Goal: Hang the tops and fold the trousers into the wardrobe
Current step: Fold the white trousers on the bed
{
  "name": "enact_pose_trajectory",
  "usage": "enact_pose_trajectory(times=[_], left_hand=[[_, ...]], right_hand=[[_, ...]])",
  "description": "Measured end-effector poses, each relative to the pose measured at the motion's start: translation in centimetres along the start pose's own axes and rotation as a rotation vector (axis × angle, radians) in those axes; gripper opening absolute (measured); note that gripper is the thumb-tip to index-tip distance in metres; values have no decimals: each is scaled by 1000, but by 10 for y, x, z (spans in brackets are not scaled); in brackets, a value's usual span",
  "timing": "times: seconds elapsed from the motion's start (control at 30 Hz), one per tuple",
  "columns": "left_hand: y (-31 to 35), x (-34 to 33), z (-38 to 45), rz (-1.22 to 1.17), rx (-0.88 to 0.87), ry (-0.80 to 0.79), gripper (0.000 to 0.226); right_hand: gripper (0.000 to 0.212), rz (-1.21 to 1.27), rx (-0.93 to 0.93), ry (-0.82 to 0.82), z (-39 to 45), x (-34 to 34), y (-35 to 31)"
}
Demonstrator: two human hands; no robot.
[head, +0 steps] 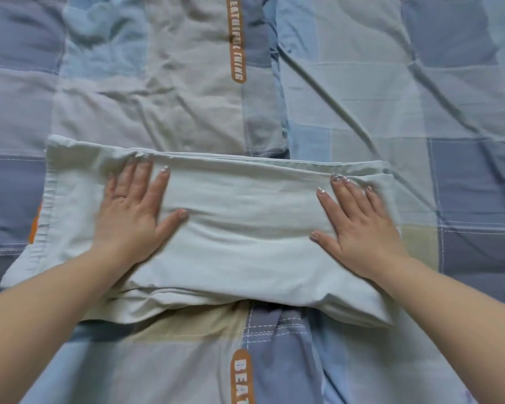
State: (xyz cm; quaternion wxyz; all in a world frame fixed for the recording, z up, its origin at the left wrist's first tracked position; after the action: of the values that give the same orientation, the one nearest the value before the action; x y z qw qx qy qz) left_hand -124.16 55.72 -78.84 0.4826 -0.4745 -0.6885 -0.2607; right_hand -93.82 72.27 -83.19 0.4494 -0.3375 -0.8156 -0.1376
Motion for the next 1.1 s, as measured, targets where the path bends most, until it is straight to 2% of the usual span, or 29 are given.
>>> enact_pose_trajectory(times=[0.13,0.23,0.3,0.33,0.4,0.43,0.53,0.6,0.67,0.73,0.8,0.87,0.9,1.0,1.07,1.1], left_hand=[[-8,11,1,-46,164,-79,92],[19,22,-3,-171,166,-53,87],[61,29,-9,-207,-11,-4,77],[86,32,-14,-199,-135,21,71],[147,38,-23,-204,-364,67,60],[178,42,-25,-211,-463,87,56],[256,44,-33,-132,-764,71,54],[282,24,-47,25,-931,5,59],[287,-6,-64,188,-990,-99,68],[284,-21,-71,230,-953,-173,73],[287,-15,-68,112,-909,-220,72],[291,5,-61,-215,-800,-285,74],[288,15,-57,-451,-684,-338,73],[276,48,-45,-1151,-266,-449,44],[268,69,-36,-1397,-109,-551,24],[262,79,-30,-1459,-65,-595,23]], right_hand=[[77,8,70,10,-10,10,17],[70,302,-4,144,-34,17,35],[64,663,-184,228,-64,9,52],[62,913,-288,193,-77,-4,56],[64,1410,-412,-12,-99,-40,49],[60,1549,-418,-88,-107,-55,43],[21,1742,-371,-206,-117,-67,32],[15,1784,-329,-236,-116,-65,33],[19,1799,-292,-276,-118,-67,34],[26,1760,-295,-289,-121,-70,33],[28,1717,-304,-243,-123,-68,36],[30,1687,-288,-170,-126,-56,36],[33,1678,-268,-121,-128,-48,35],[41,1646,-156,26,-139,-7,24],[48,1605,-85,89,-145,24,10],[51,1575,-57,107,-147,38,2]])
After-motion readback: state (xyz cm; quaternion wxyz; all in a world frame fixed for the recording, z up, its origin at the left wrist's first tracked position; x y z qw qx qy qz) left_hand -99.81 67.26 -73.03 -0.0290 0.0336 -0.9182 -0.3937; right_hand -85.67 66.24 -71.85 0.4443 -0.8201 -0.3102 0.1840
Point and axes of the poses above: each hand's wrist, its own z-axis towards the middle knuckle, its own x-axis out of the back of the hand, y = z × x, the point moved 5 cm from there along z, towards the middle knuckle, and after that the axes turned 12 degrees about -y, right-handed, at the moved point
